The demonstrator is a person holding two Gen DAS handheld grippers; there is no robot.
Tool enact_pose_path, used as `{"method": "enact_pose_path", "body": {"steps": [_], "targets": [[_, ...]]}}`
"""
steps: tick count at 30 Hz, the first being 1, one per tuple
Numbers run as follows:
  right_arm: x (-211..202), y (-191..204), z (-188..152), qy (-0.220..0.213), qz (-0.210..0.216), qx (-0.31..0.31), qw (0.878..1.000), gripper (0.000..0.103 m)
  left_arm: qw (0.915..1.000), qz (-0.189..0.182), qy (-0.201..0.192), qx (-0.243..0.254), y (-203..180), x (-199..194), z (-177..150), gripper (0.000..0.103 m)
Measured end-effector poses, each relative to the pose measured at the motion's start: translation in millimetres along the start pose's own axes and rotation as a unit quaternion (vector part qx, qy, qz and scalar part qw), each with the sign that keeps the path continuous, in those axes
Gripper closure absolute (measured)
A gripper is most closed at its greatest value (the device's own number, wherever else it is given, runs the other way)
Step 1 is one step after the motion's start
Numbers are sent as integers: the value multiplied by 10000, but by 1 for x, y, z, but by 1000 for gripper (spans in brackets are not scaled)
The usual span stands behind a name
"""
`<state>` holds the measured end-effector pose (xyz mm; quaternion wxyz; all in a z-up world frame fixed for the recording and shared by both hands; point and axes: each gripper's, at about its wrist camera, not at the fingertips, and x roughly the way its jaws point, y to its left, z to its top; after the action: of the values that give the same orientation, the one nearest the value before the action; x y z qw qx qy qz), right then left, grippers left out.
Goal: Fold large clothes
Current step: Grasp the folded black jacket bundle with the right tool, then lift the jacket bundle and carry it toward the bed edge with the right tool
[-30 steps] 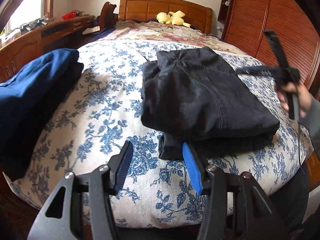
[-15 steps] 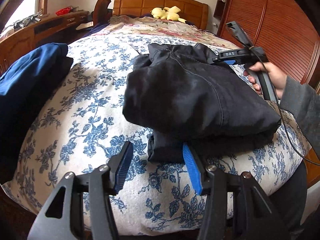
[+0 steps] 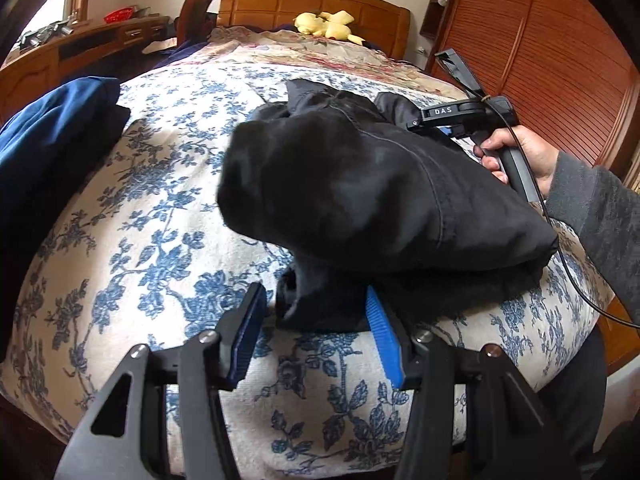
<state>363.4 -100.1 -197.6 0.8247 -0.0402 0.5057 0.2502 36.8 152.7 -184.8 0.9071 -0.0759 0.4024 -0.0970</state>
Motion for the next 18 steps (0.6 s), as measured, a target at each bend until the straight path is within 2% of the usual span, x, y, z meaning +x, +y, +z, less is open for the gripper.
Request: {"method": "enact_pose_path", "body": {"steps": [1,2,4,7,13,18], "targets": [[0,1,0,1,-17,-52,10000,40,10000,-41,4,11,-1,0,0,63],[-1,2,-1,-5,-24,-95,10000,43,10000,-94,19,1,-1,0,1,65],[-5,3,-2,-23,-76,-198,9998,57,9999,-97,-12,-27,2,0,2,83],[-15,1,-5,-144,-77,-206,9997,66,9995,-290,-32,-69,7,-3,5,92],[-47,11,-7,-512,-157,-316,9981,78,9987,-150,-471,84,4,-28,20,97],[-78,32,-9,-814,-146,-507,9953,84,9967,-31,-808,85,14,-52,36,98]]}}
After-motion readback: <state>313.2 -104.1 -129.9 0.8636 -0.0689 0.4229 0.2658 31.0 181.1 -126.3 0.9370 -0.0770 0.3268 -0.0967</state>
